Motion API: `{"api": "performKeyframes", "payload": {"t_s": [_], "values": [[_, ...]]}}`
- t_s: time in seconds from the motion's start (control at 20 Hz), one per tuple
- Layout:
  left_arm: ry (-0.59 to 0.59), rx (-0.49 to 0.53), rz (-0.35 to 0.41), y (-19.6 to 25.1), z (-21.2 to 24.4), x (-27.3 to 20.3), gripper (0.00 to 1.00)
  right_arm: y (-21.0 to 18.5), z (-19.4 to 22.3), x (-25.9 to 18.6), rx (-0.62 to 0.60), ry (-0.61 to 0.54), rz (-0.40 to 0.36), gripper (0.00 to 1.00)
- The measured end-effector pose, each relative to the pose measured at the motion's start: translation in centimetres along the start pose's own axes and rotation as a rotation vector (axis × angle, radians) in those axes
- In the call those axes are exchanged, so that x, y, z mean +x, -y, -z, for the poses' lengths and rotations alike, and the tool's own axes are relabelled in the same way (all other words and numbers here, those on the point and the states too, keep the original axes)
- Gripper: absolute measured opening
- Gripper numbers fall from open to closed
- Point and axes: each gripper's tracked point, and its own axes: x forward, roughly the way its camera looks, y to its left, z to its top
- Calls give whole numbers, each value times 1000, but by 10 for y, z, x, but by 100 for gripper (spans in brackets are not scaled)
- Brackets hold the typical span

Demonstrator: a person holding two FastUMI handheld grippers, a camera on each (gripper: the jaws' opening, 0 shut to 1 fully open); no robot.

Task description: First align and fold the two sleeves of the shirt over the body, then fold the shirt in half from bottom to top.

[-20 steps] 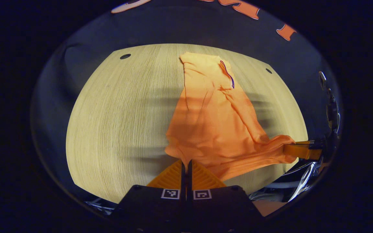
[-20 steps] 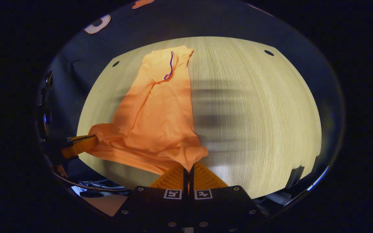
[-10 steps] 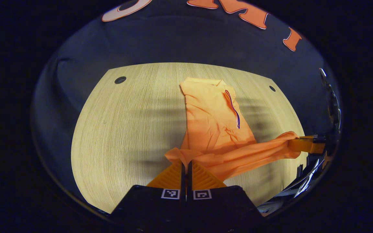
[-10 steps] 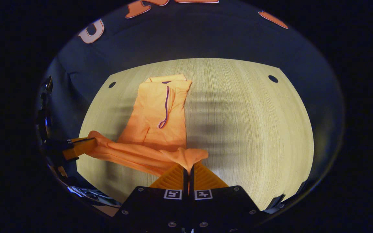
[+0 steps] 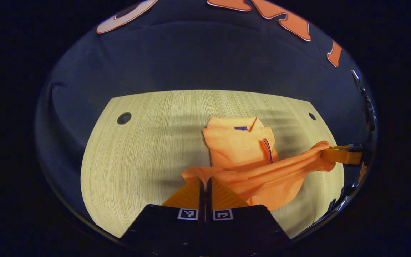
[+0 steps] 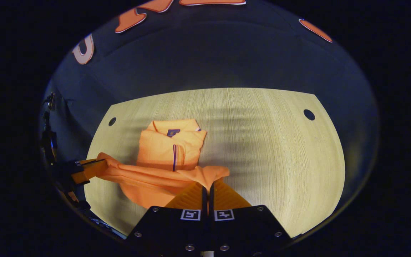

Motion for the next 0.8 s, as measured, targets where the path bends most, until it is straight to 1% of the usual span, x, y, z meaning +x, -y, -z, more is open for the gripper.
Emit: {"api": "performKeyframes", "payload": {"t_s": [0.1,0.2,0.35,0.5,0.55,0.6,0.65,0.75,0.8], "values": [[18,-11,-10,-5,-21,17,1,1,-13,23,0,2,8,0],[19,-17,-27,-9,-29,34,1,1,-23,36,-2,1,11,0],[-12,-19,-58,-15,-25,65,1,2,-28,65,-4,1,20,0],[-35,-44,-66,-17,-17,84,2,5,-23,85,-10,-21,31,2],[-32,-53,-68,-17,-15,88,7,3,-19,87,-20,-25,32,5],[-30,-60,-73,-20,-14,89,8,4,-19,91,-29,-25,41,19],[-22,-68,-65,-18,-16,87,39,4,-19,90,-36,-19,49,30],[-2,-79,-76,-20,-21,87,100,3,-24,89,-39,3,57,76],[9,-76,-87,-23,-22,83,100,5,-27,85,-29,18,65,99]]}}
